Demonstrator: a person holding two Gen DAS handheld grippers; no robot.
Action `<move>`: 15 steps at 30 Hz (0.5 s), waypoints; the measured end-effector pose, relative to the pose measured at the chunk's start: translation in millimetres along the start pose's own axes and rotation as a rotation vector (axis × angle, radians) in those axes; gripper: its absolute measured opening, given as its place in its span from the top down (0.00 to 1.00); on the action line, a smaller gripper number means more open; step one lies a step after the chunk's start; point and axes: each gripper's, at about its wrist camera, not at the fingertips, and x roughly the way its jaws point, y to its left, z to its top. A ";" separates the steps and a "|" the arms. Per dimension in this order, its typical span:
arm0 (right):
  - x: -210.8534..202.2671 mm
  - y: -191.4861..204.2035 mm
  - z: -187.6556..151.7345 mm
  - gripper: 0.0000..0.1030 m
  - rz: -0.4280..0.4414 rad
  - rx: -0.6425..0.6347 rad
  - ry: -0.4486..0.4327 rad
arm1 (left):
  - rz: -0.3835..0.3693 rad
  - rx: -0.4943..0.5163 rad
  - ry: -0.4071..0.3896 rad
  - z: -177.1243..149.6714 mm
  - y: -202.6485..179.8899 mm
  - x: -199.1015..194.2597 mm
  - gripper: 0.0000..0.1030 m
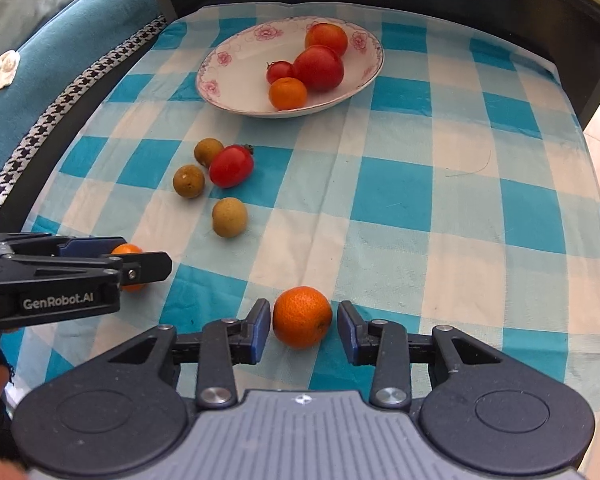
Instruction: Organize fruits
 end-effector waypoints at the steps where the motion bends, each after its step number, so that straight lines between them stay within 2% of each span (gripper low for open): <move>1: 0.6 -0.4 0.6 0.62 -0.001 0.002 0.003 | -0.001 -0.006 0.001 0.5 0.7 0.4 0.37; 15: -3.7 -8.0 3.5 0.59 0.010 0.039 -0.016 | 0.002 -0.001 0.012 -0.6 -4.4 1.5 0.35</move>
